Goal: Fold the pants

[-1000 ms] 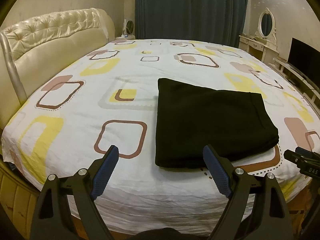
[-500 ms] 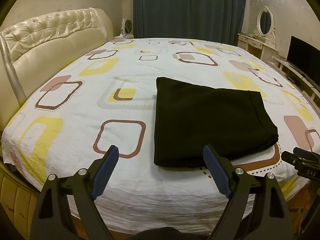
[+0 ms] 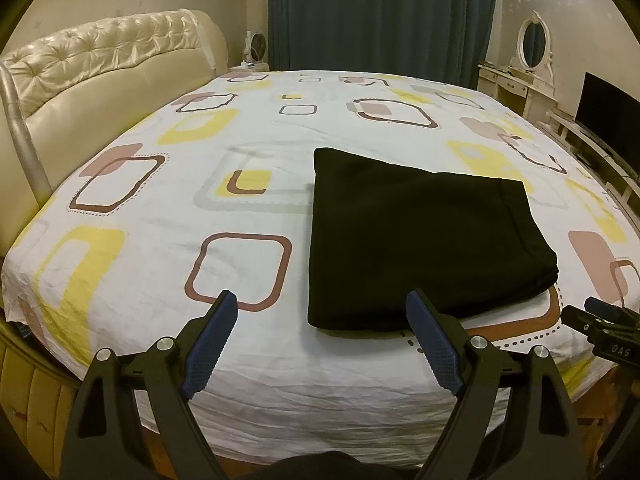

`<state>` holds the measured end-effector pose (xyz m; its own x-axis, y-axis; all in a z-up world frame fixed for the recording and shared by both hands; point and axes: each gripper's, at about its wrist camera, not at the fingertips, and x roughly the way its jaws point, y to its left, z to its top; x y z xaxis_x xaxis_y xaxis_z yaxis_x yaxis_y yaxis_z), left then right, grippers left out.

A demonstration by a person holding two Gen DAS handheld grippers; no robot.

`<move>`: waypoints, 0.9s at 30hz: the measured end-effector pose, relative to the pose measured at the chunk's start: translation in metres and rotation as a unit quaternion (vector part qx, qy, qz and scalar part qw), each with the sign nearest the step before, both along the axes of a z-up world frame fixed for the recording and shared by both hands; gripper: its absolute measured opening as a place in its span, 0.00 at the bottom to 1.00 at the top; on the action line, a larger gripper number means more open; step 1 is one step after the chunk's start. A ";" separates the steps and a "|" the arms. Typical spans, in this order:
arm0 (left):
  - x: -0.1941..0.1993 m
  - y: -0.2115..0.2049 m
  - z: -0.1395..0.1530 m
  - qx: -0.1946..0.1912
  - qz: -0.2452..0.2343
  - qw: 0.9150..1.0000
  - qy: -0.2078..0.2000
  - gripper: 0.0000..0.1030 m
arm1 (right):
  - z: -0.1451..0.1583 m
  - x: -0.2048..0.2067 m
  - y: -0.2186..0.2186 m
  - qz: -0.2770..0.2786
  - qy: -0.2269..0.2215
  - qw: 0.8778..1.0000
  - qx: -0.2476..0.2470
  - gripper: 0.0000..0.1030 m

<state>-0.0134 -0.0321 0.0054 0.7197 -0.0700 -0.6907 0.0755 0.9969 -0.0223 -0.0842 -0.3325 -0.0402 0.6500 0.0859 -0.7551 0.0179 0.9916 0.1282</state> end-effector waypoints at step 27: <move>0.001 -0.001 -0.002 0.012 0.010 1.000 0.005 0.83 | -0.002 0.001 0.002 0.006 0.005 1.000 0.000 0.87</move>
